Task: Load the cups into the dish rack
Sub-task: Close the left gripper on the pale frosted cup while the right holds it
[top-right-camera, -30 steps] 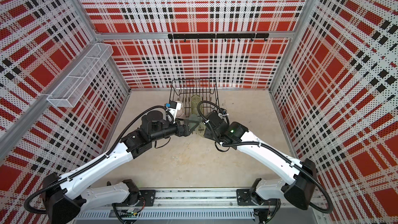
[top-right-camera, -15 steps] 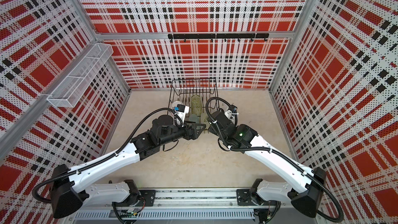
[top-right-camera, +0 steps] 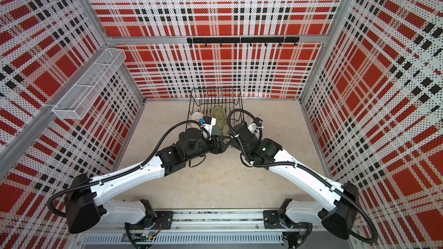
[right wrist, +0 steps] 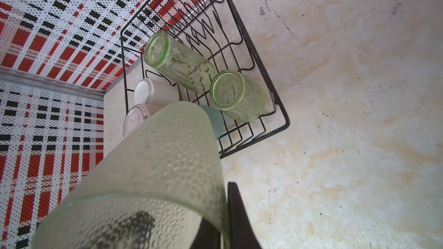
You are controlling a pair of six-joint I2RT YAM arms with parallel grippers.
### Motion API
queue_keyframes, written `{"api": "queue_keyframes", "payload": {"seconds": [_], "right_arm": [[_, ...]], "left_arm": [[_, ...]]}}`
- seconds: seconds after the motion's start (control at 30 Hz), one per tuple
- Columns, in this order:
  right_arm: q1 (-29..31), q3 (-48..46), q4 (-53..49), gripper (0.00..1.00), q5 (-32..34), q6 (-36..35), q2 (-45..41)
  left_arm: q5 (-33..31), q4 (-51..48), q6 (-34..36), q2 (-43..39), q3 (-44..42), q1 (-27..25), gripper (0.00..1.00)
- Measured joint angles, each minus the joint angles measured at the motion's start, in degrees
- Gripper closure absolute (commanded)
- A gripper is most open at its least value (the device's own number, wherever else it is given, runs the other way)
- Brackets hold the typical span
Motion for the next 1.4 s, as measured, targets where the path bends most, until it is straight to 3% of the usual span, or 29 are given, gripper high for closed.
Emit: {"api": "queue_keyframes", "payload": {"seconds": [0.4,0.57,0.63,0.7,0.87,1.27,1.4], "right_arm": [[2.58,-0.15,-1.46,1.00,9.94,1.40,2.38],[4.76,0.46,-3.17,0.90,16.06,1.01,4.72],[5.88,1.31,-4.76,0.77,18.27,0.72,5.53],[6.84,1.73,-5.27,0.64,18.93,-0.07,5.62],[8.35,1.20,-2.95,0.47,16.31,-3.50,3.91],[8.17,-3.58,3.56,0.00,4.33,-12.68,-9.44],[7.72,-3.61,3.56,0.00,1.11,-15.17,-11.34]], "left_arm": [[-2.29,0.37,-3.74,4.26,1.40,0.04,0.75],[-1.70,0.39,-5.11,5.22,1.42,0.11,0.94],[-1.22,0.61,-5.75,5.49,1.42,0.26,0.99],[-0.50,1.31,-6.23,5.84,1.46,0.46,1.00],[-0.04,3.65,-7.43,6.45,2.05,0.74,1.00],[4.31,6.14,-7.74,6.23,2.16,2.49,1.00],[5.64,7.96,-6.80,4.50,1.22,4.66,1.00]]}}
